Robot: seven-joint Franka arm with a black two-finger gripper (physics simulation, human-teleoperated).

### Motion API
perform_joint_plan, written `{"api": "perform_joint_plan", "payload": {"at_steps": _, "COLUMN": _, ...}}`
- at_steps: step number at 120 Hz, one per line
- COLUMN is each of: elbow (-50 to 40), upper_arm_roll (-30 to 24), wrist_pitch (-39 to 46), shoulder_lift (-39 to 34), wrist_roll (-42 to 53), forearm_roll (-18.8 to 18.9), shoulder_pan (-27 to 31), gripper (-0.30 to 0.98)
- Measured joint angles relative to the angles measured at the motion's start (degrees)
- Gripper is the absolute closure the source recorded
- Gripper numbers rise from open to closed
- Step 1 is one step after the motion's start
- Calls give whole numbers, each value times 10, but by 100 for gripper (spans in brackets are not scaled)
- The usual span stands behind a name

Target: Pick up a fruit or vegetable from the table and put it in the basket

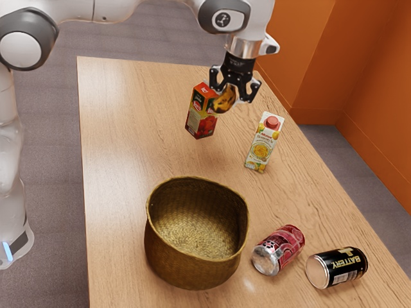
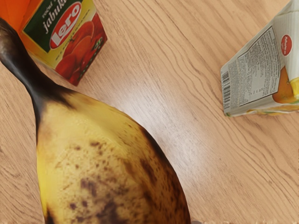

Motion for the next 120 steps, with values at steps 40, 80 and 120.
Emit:
{"api": "perform_joint_plan", "payload": {"at_steps": 40, "elbow": 0, "upper_arm_roll": -57, "wrist_pitch": -3, "shoulder_lift": 0, "wrist_roll": -18, "forearm_roll": -5, "shoulder_pan": 2, "gripper": 55}}
{"api": "perform_joint_plan", "payload": {"at_steps": 80, "elbow": -1, "upper_arm_roll": -86, "wrist_pitch": -3, "shoulder_lift": 0, "wrist_roll": -37, "forearm_roll": -13, "shoulder_pan": -64, "gripper": 55}}
{"api": "perform_joint_plan", "payload": {"at_steps": 120, "elbow": -1, "upper_arm_roll": -85, "wrist_pitch": -2, "shoulder_lift": 0, "wrist_roll": -48, "forearm_roll": -14, "shoulder_pan": -138, "gripper": 55}}
